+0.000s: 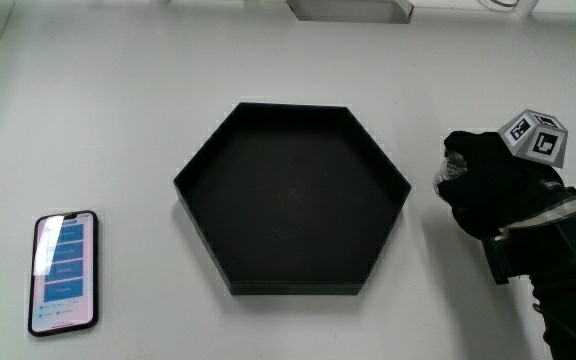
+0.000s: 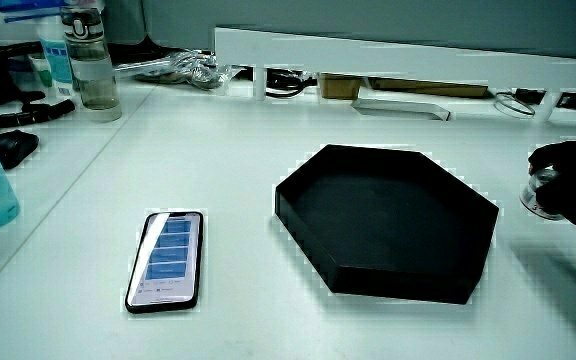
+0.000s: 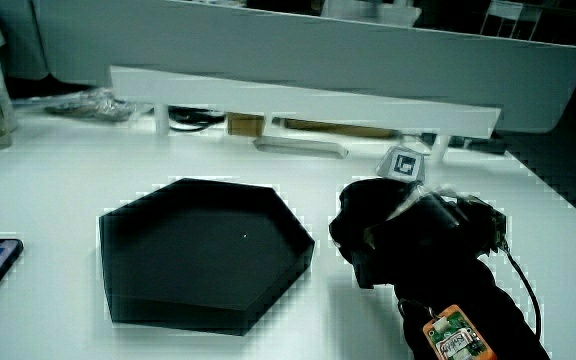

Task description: Place paper clip on desk

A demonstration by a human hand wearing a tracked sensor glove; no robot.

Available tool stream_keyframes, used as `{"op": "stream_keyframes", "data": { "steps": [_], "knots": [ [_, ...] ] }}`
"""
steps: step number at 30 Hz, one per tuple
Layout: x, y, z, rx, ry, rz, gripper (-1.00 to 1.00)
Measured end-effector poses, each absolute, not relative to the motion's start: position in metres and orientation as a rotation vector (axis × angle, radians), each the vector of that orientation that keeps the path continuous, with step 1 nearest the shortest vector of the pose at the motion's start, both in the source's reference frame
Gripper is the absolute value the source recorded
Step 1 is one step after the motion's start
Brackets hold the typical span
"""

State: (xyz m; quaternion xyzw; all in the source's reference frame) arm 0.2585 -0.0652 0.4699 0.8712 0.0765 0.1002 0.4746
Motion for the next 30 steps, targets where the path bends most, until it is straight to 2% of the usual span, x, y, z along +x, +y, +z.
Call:
{"op": "stream_keyframes", "data": {
  "steps": [8, 20, 30],
  "knots": [
    [0.258, -0.061, 0.482, 2.137, 0.204, 0.212, 0.00],
    [0.265, -0.045, 0.506, 2.057, 0.237, 0.190, 0.00],
    [0.270, -0.039, 0.516, 2.044, 0.260, 0.150, 0.00]
  ]
}}
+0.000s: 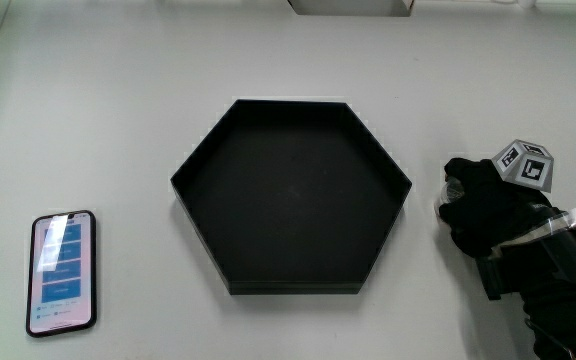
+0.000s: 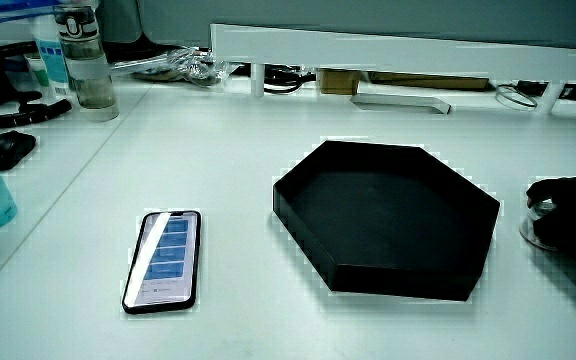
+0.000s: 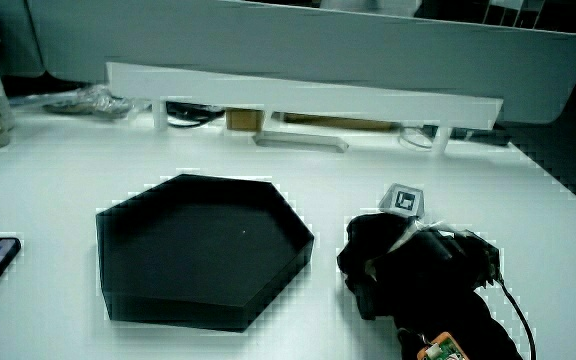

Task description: Place paper clip on desk

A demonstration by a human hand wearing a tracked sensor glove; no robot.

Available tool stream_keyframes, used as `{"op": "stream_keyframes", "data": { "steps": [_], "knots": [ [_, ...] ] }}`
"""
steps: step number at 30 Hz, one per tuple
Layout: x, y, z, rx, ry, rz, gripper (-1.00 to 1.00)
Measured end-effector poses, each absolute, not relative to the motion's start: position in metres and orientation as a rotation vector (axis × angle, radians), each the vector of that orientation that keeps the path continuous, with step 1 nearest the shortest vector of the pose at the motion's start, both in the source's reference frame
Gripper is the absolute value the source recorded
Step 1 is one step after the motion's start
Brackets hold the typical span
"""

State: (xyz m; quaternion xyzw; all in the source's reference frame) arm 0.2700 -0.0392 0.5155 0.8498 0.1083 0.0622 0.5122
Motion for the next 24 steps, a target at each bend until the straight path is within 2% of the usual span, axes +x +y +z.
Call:
{"op": "stream_keyframes", "data": {
  "steps": [6, 16, 19, 23, 24],
  "knots": [
    [0.269, -0.041, 0.518, 2.024, 0.268, 0.117, 0.00],
    [0.269, -0.038, 0.519, 1.967, 0.217, 0.124, -0.77],
    [0.277, -0.040, 0.512, 1.998, 0.229, 0.166, -1.00],
    [0.279, -0.043, 0.494, 2.082, 0.236, 0.146, -1.00],
    [0.280, -0.043, 0.485, 2.143, 0.255, 0.215, -1.00]
  ]
}}
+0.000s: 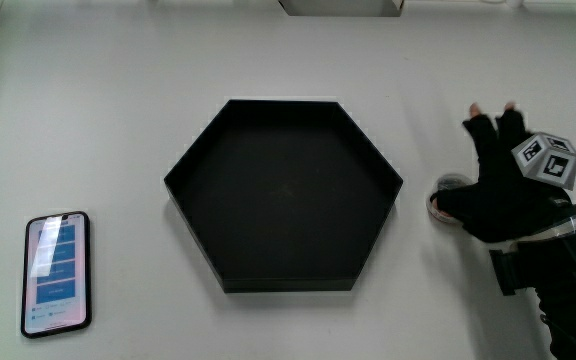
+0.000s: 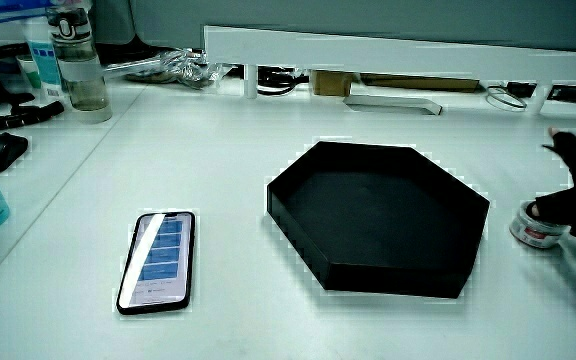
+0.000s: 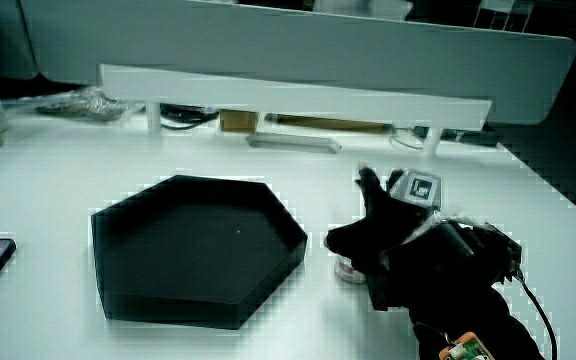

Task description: Place paper clip on desk

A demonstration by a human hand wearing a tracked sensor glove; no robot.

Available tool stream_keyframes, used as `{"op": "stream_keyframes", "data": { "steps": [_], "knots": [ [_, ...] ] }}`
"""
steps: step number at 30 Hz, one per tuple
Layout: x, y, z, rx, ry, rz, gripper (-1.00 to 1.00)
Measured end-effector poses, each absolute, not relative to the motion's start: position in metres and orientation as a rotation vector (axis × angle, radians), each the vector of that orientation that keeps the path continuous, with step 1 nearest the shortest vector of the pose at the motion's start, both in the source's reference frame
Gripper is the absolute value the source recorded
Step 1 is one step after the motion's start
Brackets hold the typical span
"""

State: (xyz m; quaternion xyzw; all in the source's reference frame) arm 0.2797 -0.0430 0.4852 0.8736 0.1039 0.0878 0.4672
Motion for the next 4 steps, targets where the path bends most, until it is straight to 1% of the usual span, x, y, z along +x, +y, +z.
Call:
{"op": "stream_keyframes", "data": {
  "steps": [1, 2, 4],
  "knots": [
    [0.2825, -0.0429, 0.4811, 2.231, 0.298, 0.175, -1.00],
    [0.2836, -0.0436, 0.4777, 2.262, 0.289, 0.193, -1.00],
    [0.2865, -0.0442, 0.4745, 2.278, 0.327, 0.216, -1.00]
  ]
}}
